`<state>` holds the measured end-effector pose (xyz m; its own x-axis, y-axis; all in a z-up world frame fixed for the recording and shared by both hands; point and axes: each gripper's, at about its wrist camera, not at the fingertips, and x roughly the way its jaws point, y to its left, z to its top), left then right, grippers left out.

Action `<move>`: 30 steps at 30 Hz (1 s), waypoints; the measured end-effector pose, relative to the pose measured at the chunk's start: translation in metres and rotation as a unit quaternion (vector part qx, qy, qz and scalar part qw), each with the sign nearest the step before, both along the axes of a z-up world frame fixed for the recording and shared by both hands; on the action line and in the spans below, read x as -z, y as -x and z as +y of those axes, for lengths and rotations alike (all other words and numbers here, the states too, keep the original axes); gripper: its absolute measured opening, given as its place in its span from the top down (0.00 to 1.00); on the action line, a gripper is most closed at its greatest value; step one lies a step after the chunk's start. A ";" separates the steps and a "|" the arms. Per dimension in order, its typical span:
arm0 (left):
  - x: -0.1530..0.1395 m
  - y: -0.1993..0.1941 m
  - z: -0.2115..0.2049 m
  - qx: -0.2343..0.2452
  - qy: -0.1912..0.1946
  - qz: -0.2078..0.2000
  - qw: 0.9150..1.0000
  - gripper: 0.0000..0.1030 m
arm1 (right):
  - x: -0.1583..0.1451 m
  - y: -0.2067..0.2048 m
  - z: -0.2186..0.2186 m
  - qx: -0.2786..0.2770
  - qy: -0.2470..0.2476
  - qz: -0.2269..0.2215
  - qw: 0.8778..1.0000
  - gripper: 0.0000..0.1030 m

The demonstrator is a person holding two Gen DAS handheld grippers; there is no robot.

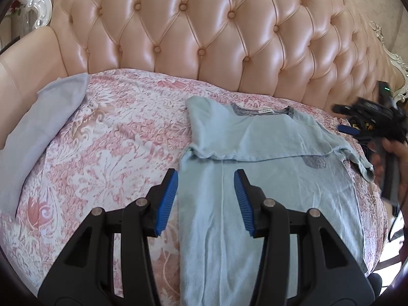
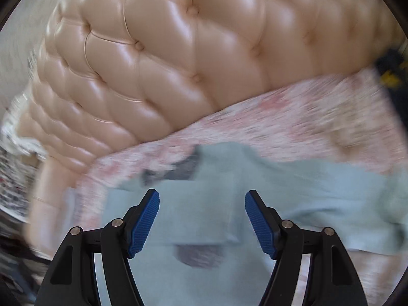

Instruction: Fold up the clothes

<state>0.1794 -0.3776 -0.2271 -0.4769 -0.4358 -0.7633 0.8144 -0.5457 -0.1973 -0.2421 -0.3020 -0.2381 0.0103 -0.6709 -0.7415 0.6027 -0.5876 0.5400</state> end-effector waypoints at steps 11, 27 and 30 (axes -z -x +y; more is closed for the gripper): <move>-0.005 -0.023 -0.001 -0.017 -0.006 -0.001 1.000 0.52 | 0.040 -0.002 -0.036 0.014 -0.074 0.008 0.997 0.31; -0.070 -0.052 0.081 0.035 0.078 0.004 0.996 0.41 | -0.033 -0.102 0.153 0.097 0.072 0.018 0.992 0.19; -0.077 -0.041 0.116 0.092 0.114 -0.017 0.989 0.39 | -0.013 -0.140 0.219 0.116 0.126 -0.024 0.985 0.19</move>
